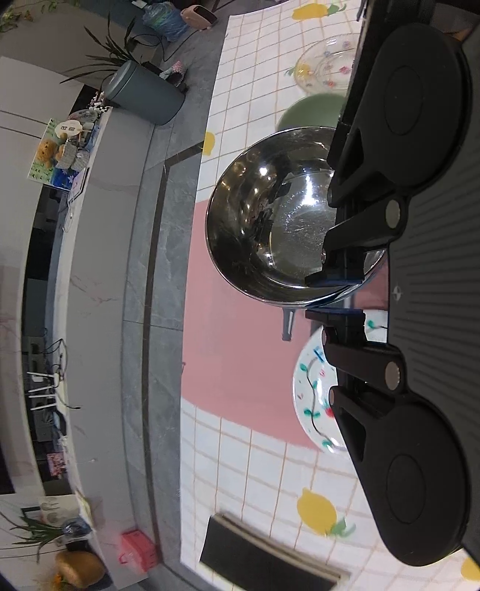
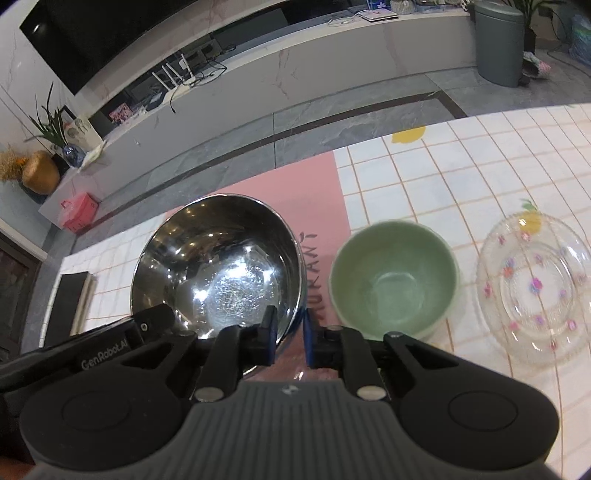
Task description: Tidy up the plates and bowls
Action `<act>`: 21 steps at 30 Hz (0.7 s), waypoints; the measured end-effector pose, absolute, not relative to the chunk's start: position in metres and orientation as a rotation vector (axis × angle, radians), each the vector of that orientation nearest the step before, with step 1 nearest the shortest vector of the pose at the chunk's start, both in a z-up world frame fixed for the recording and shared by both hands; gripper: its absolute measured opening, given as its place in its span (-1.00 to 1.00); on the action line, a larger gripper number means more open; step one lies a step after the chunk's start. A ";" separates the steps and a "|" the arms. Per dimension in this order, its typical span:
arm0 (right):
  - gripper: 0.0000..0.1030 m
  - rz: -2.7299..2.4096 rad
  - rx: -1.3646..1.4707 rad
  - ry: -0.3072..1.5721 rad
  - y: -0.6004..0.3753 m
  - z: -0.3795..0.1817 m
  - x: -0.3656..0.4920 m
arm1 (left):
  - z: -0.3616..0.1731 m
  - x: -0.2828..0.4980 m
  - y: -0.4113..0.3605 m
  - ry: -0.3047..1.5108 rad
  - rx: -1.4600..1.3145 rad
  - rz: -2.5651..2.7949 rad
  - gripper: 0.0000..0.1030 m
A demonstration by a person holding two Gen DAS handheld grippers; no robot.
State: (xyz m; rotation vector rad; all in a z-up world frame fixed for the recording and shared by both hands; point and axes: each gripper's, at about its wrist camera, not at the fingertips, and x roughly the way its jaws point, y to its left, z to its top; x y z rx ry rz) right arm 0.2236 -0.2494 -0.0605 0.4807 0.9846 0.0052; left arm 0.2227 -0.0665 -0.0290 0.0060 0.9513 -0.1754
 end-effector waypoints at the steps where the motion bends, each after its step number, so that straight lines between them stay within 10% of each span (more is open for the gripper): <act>1: -0.78 0.012 0.487 0.980 -0.249 -0.056 0.217 | -0.024 0.217 -0.066 0.948 0.013 -0.172 -0.78; 21: -0.76 0.214 0.495 0.934 -0.194 0.001 0.063 | 0.039 0.071 0.005 0.864 -0.069 -0.068 -0.79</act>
